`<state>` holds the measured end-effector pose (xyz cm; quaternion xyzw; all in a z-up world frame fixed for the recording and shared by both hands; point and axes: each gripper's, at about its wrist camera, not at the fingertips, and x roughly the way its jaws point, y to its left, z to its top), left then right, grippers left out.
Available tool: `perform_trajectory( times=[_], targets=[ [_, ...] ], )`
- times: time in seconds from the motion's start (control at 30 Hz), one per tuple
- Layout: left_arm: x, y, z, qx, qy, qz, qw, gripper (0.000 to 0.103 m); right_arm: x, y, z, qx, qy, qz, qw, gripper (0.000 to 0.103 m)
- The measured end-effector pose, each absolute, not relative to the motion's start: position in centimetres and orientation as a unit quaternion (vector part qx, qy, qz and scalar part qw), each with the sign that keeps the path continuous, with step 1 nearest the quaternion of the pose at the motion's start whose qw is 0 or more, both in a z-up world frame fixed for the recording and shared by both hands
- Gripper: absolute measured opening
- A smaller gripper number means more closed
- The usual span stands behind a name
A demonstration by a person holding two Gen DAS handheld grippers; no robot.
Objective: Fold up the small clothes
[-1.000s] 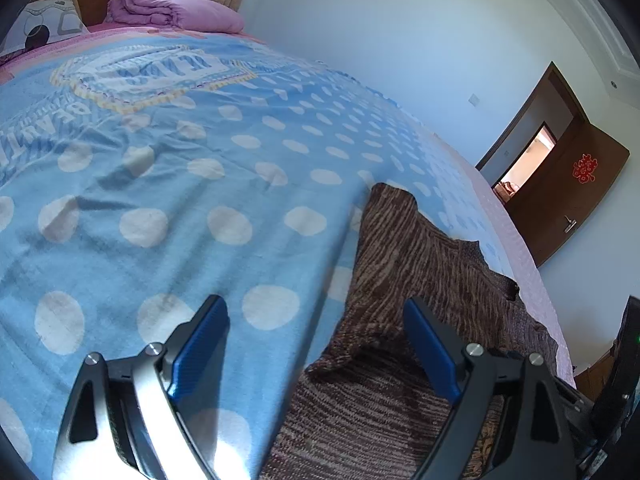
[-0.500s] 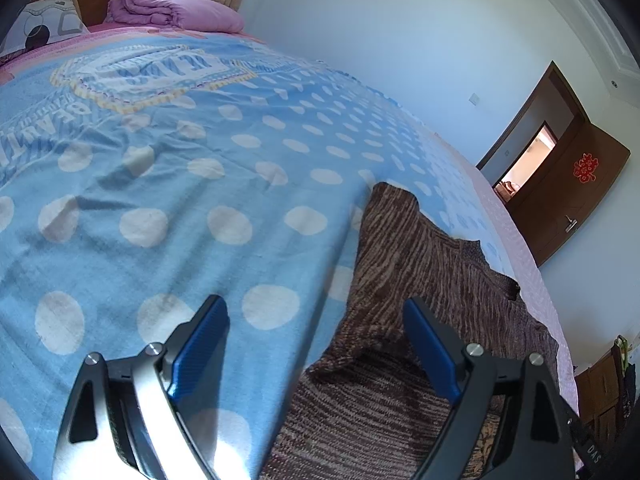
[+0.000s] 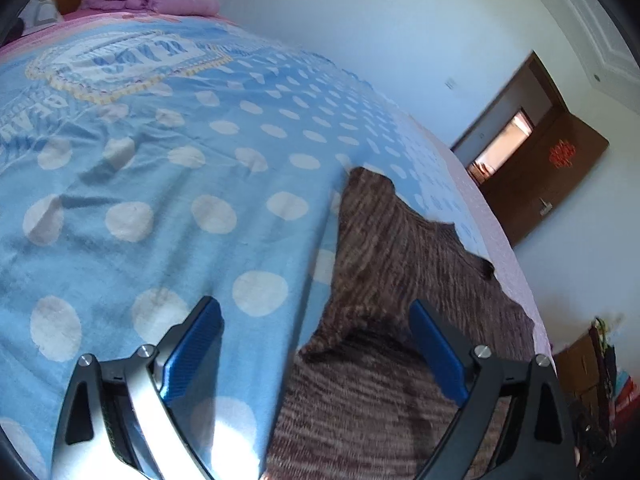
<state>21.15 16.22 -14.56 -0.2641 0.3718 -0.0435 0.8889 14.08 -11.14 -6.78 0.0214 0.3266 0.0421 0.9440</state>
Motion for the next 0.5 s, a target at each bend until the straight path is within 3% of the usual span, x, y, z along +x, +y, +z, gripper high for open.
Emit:
perform_trajectory(
  times=[0.3,0.5],
  targets=[
    [7.8,20.4,-6.9,-0.129,0.337,-0.206,0.910,0.097,2.9,-17.8,-5.7,0.016,0.330,0.024,0.944,0.052],
    [0.4,19.6,-9.3,-0.069,0.399,-0.233,0.884,0.100,-0.7,-18.2,-7.5,0.009,0.362,0.025,0.932,0.052]
  ],
)
